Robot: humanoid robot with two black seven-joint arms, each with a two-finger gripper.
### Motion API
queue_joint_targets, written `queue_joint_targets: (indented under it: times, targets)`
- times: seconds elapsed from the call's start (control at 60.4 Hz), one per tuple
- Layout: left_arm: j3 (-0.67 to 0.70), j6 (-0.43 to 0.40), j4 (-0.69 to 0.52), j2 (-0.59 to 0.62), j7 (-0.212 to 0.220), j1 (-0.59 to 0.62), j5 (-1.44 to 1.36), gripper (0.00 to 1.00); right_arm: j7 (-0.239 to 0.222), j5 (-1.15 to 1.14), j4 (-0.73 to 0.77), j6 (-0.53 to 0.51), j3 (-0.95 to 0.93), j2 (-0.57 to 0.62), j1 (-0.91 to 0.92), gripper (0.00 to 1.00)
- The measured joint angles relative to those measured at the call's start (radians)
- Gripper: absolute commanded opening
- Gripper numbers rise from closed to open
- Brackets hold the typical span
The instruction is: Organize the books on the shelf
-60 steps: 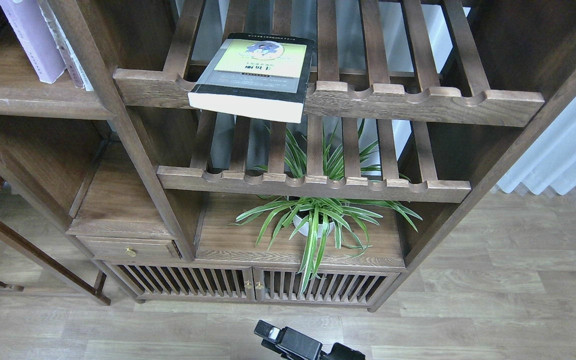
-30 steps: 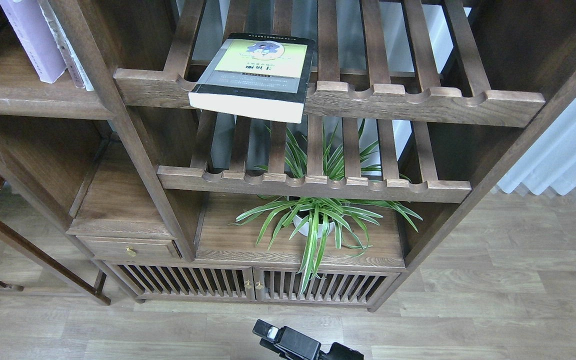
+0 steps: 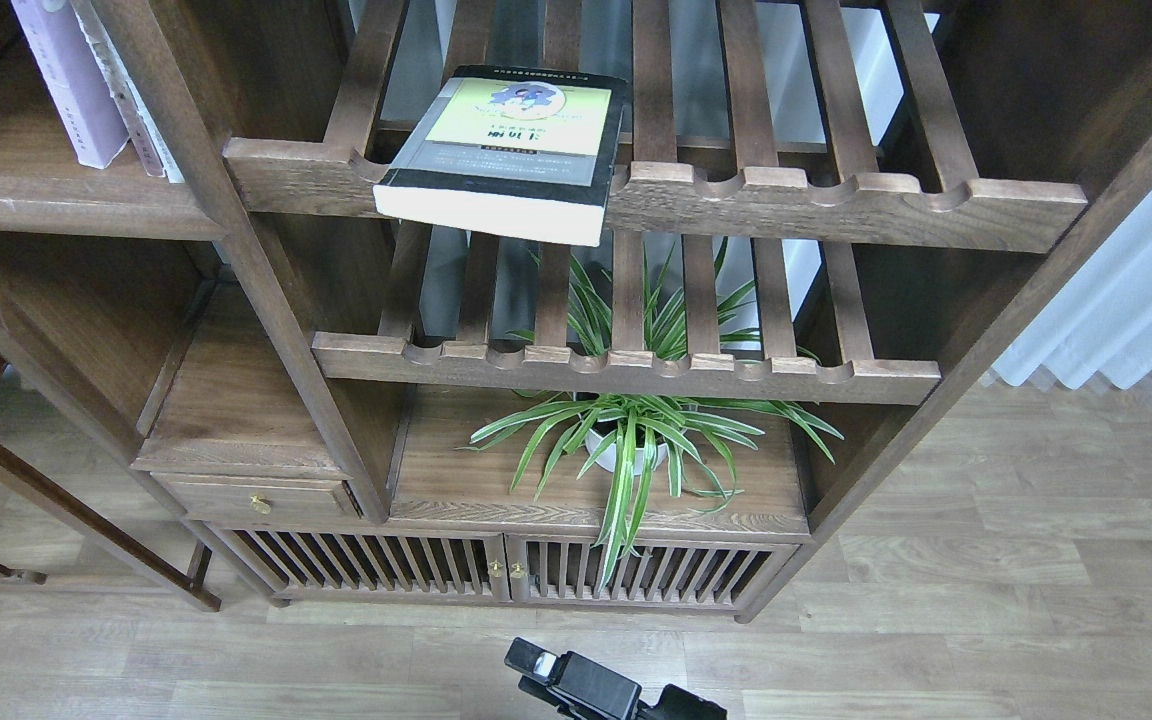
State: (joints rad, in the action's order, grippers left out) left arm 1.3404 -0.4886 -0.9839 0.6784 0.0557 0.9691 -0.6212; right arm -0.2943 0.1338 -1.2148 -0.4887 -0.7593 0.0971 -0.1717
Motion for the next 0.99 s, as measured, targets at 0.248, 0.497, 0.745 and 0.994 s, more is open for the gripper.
queue_joint_targets:
  times: [0.248, 0.497, 0.745, 0.994]
  targets:
    - [-0.003, 0.0, 0.004, -0.007, -0.003, 0.022, 0.005, 0.12, 0.001, 0.001, 0.0, 0.0, 0.0, -0.001, -0.002, 0.9]
    - [-0.026, 0.0, 0.065, -0.058, -0.001, 0.066, 0.005, 0.12, 0.003, 0.001, 0.001, 0.0, 0.0, 0.002, -0.002, 0.9]
    - [-0.031, 0.0, 0.115, -0.069, -0.02, 0.054, 0.007, 0.13, 0.003, 0.001, 0.001, 0.0, 0.0, 0.002, -0.003, 0.9]
    - [-0.034, 0.0, 0.11, -0.093, -0.031, 0.021, 0.06, 0.21, 0.003, 0.001, 0.003, 0.0, 0.0, -0.008, -0.002, 0.9]
